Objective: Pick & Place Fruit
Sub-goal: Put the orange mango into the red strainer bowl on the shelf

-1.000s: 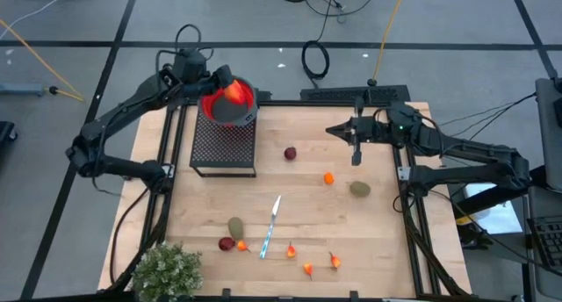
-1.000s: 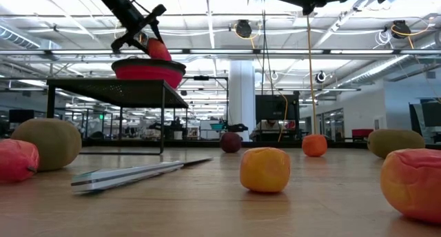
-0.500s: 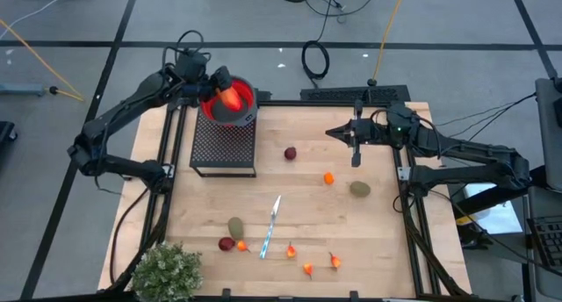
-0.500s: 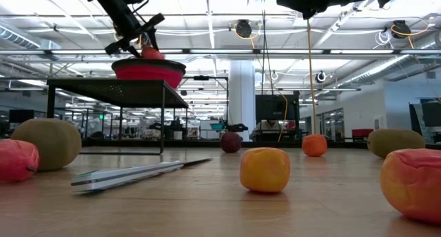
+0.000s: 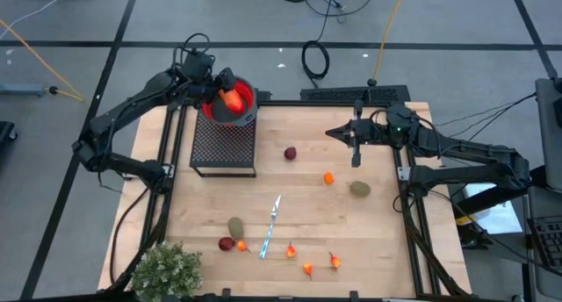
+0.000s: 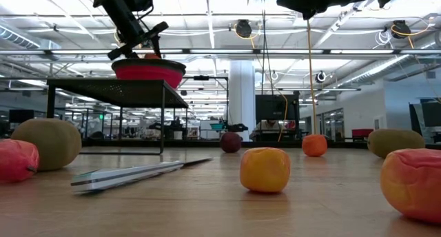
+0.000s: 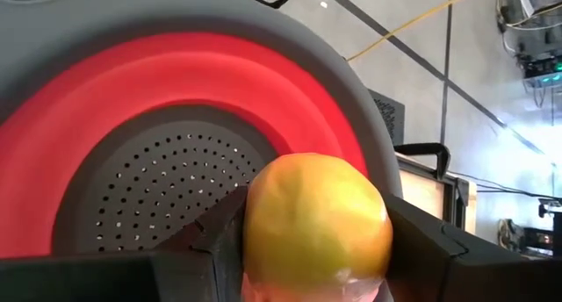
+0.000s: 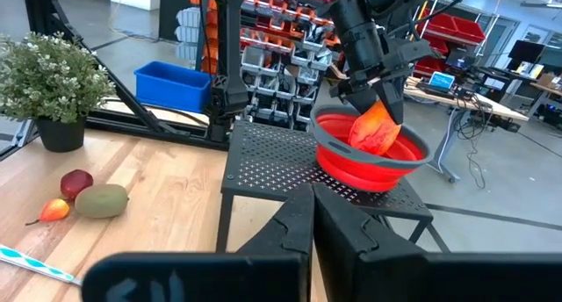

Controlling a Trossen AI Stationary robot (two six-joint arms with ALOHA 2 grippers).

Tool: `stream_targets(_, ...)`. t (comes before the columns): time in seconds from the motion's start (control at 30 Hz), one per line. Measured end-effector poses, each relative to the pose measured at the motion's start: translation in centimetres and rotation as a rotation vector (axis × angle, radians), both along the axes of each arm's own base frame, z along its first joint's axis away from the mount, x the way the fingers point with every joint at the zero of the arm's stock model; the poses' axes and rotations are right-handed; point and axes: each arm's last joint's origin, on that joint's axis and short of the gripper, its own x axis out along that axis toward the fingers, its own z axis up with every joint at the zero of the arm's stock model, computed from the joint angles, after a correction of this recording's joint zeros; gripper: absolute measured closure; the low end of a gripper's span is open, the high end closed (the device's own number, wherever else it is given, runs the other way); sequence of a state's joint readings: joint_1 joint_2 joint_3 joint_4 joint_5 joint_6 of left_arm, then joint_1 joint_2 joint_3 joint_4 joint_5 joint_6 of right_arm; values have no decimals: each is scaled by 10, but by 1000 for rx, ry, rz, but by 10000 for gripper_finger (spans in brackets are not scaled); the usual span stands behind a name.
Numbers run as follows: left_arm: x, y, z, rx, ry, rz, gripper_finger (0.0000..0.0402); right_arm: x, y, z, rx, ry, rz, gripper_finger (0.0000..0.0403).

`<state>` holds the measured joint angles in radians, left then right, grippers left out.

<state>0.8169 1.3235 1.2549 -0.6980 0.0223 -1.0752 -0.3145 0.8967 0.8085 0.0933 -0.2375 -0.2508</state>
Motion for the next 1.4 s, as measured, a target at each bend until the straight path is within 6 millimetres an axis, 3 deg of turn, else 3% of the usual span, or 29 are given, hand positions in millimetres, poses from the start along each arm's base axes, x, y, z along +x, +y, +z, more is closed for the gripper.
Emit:
stream_targets(0.57,0,0,0,17,19,-18,202,0,0,0,3,-1,0,403)
stream_targets(1.1,11,8,-15,-19,50,-39,199,0,0,0,3,-1,0,403)
stream_targets(1.4,14,10,-11,37,38,-69,138,0,0,0,3,-1,0,403)
